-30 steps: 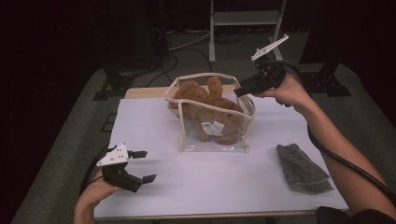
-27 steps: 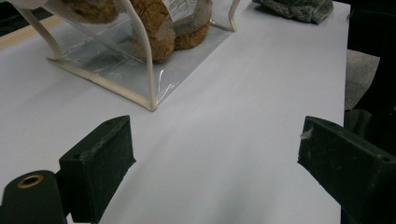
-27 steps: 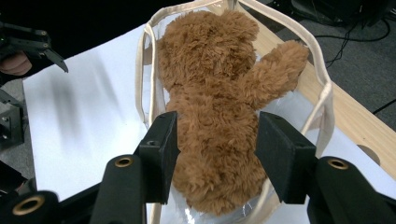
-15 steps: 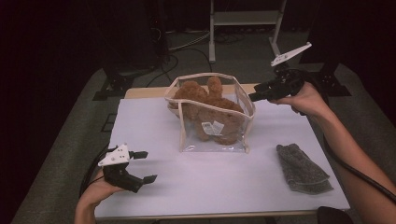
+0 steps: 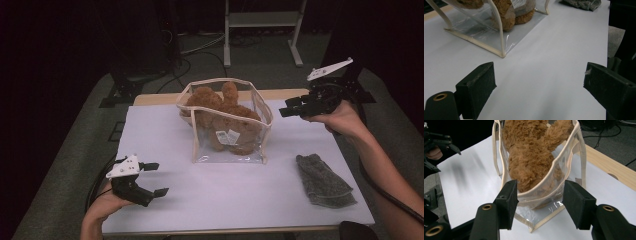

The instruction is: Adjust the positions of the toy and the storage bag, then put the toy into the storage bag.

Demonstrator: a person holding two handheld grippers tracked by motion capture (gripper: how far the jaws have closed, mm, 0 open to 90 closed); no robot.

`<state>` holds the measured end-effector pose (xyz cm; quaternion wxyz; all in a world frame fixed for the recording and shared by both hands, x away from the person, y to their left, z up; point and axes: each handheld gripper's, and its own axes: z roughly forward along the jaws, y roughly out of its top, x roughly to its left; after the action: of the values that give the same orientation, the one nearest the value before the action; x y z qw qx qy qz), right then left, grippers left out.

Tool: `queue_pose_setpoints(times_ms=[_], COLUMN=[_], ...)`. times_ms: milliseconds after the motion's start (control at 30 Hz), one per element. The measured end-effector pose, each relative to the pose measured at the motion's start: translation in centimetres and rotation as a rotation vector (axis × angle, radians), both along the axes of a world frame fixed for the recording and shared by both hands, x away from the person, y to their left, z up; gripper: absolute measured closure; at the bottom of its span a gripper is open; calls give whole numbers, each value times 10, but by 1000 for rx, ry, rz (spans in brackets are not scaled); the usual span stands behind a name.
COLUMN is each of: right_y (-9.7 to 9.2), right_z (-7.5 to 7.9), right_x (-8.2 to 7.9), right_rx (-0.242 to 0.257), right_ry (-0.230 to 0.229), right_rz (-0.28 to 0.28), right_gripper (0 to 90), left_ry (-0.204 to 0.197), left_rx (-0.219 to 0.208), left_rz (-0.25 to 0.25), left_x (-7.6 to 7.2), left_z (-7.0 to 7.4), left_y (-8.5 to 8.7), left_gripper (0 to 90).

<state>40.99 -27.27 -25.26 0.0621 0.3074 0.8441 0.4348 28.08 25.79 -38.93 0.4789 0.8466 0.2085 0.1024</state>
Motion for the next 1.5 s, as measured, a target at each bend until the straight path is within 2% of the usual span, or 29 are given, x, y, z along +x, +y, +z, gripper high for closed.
queue_pose_setpoints(times_ms=[467, 733, 900, 933, 967, 1033, 1167, 1333, 1500], right_y=[-17, -28, -36, -36, -38, -40, -42, -45, -55], right_z=[-14, -28, -39, -39, -42, -45, -49, -53, -69], right_x=[-11, -18, -26, -26, -29, -31, -35, -42, -52], right_rx=[18, 38, 48, 48, 55, 55, 57, 55, 73], right_ry=[7, 26, 40, 40, 44, 51, 59, 57, 80], right_rz=[-15, -33, -44, -44, -49, -55, -62, -61, -83], right_gripper=[433, 431, 431, 431, 431, 431, 431, 429, 429], left_ry=[6, 7, 3, -3, -6, -3, -4, -30, -23], left_rx=[-17, -15, 11, 6, -24, -16, -5, -27, -25], left_rz=[2, -12, -18, -19, -24, -35, -26, -30, -37], left_x=[2, 5, 6, 6, 5, 4, 6, 7, 8], left_z=[-1, -1, 0, 1, 3, 2, 1, 7, 4], left_y=[0, -4, -8, -9, -10, -11, -10, -12, -12], left_gripper=[94, 94, 94, 94, 94, 94, 94, 94, 94])
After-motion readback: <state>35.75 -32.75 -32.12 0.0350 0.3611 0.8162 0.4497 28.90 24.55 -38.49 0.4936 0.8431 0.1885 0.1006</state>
